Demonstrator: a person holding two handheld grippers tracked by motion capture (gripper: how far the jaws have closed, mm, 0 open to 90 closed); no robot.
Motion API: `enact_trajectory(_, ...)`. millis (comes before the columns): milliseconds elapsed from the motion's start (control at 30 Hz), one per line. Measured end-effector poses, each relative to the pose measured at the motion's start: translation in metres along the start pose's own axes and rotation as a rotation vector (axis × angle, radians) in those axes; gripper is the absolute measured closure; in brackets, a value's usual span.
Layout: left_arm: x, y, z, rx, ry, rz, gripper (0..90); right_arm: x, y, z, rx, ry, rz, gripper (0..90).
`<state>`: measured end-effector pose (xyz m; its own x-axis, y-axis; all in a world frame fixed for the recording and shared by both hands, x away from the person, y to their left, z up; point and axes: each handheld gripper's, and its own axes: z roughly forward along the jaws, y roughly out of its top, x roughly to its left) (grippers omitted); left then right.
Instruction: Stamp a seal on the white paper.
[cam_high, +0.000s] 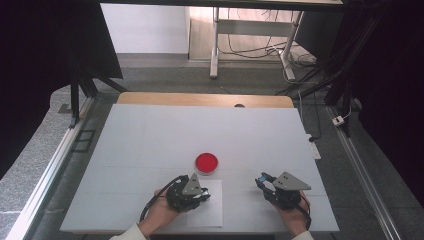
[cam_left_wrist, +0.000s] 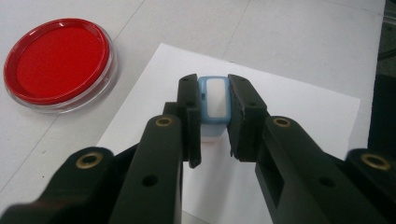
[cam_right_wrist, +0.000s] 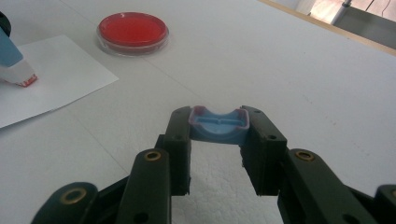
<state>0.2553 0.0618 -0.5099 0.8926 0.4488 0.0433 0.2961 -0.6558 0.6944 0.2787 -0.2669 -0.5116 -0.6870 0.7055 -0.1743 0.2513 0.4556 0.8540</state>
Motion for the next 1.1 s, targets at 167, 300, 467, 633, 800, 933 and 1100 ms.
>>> enact_trajectory(167, 0.0, -0.0011, -0.0001, -0.005, 0.0, -0.002, 75.9, 0.0001, 0.0, 0.0, 0.0, -0.001, 0.0, 64.2)
enact_trajectory(300, -0.0014, -0.0006, 0.0003, -0.004, 0.006, 0.009, 76.0, 0.0002, 0.0001, 0.0001, 0.001, -0.001, 0.0, 64.3)
enact_trajectory(467, -0.0011, 0.0004, 0.0004, 0.002, 0.004, 0.013, 76.0, 0.0005, 0.0003, 0.0, 0.002, -0.002, -0.001, 64.3)
enact_trajectory(633, 0.0003, 0.0004, 0.0006, 0.0, -0.003, 0.005, 76.0, 0.0006, 0.0003, -0.0001, 0.002, -0.002, -0.001, 64.3)
enact_trajectory(800, 0.0014, 0.0022, 0.0012, 0.008, -0.01, 0.007, 76.0, 0.0004, 0.0003, 0.0001, 0.0, -0.001, 0.0, 64.3)
enact_trajectory(933, 0.0029, 0.0019, 0.001, 0.007, -0.017, 0.001, 76.0, 0.0004, 0.0004, 0.0, 0.0, -0.001, 0.0, 64.3)
enact_trajectory(1100, 0.0015, 0.0024, 0.0007, 0.008, -0.009, 0.006, 75.8, 0.0002, 0.0002, 0.0003, -0.002, 0.0, 0.001, 64.3)
